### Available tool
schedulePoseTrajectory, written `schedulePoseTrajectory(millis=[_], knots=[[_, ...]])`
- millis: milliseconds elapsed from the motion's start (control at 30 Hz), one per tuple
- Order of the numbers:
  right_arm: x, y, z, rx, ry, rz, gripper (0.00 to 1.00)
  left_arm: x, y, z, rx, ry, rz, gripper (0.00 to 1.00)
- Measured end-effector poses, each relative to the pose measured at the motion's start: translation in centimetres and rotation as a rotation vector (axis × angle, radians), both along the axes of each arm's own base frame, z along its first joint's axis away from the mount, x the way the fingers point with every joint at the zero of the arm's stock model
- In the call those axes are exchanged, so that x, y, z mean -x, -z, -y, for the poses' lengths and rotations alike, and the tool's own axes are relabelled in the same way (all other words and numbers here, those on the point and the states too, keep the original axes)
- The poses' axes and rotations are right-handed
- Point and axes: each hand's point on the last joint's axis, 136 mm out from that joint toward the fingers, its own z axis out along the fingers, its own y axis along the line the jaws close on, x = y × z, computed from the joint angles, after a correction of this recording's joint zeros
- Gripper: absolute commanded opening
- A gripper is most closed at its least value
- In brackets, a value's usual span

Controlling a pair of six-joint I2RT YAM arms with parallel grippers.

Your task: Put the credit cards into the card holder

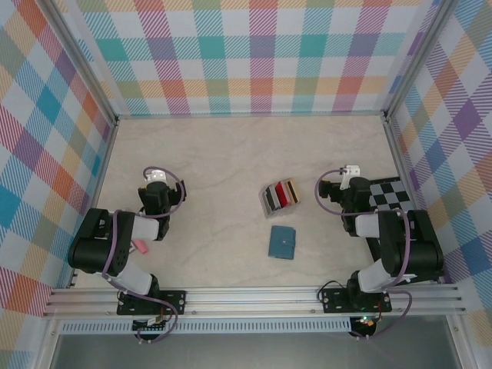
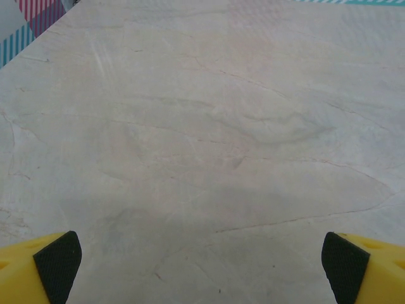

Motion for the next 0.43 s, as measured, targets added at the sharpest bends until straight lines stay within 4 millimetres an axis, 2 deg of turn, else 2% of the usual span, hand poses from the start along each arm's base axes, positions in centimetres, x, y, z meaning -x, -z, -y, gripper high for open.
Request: schedulePoseTrajectory(millis=[433], knots=[[-0.06,-0.08,-0.05,-0.005,-0.001,0.002,1.0,-0.06,0.05,0.39,0.013,0.02,-0.001,1.0]])
